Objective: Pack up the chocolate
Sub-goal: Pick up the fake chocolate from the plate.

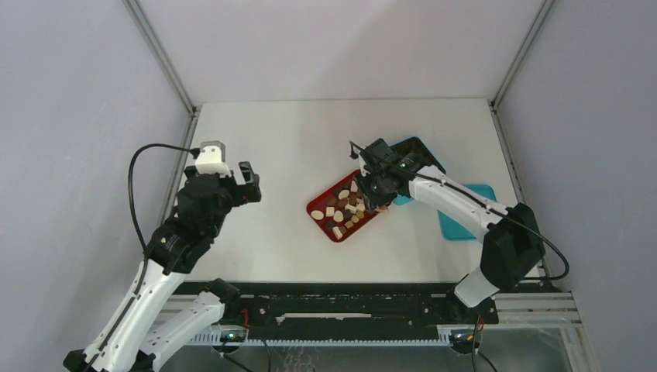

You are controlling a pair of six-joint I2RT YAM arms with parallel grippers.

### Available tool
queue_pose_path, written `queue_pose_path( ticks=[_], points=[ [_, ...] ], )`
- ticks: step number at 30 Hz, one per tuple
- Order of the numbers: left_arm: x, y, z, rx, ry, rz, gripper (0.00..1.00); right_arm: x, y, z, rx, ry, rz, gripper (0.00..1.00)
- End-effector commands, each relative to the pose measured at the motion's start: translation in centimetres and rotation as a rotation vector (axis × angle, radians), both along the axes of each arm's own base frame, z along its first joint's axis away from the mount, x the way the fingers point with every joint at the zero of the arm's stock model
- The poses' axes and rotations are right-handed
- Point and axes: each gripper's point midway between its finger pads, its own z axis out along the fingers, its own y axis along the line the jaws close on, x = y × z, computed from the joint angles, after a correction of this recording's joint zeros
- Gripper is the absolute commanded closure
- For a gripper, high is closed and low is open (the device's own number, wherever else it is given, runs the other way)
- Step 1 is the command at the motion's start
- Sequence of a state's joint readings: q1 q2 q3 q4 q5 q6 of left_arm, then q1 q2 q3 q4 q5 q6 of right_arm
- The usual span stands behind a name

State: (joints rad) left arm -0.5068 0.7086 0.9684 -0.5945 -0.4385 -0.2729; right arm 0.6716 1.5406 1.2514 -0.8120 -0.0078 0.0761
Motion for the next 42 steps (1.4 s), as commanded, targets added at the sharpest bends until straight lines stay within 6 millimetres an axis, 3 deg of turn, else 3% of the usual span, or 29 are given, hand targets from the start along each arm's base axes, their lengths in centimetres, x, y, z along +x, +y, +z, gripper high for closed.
queue_pose_path(
  ticks=[1, 15, 33, 42],
  points=[
    [0.0, 1.7, -1.1, 0.106, 0.002, 0.028, 0.0, 2.0, -0.8, 0.7, -0.043, -0.016, -0.045, 0.55],
    [0.6, 2.1, -2.7, 0.078, 0.043, 0.033, 0.0, 4.2, -0.9, -2.2, -0.102, 0.081, -0.088, 0.55],
    [0.9, 1.9, -3.2, 0.074, 0.06, 0.02, 0.0, 4.8, -0.2, -4.3, -0.141, 0.147, -0.086, 0.57],
    [0.9, 1.8, -3.2, 0.071, 0.058, 0.016, 0.0, 5.2, -1.5, -4.8, -0.21, 0.14, -0.117, 0.57]
  ],
)
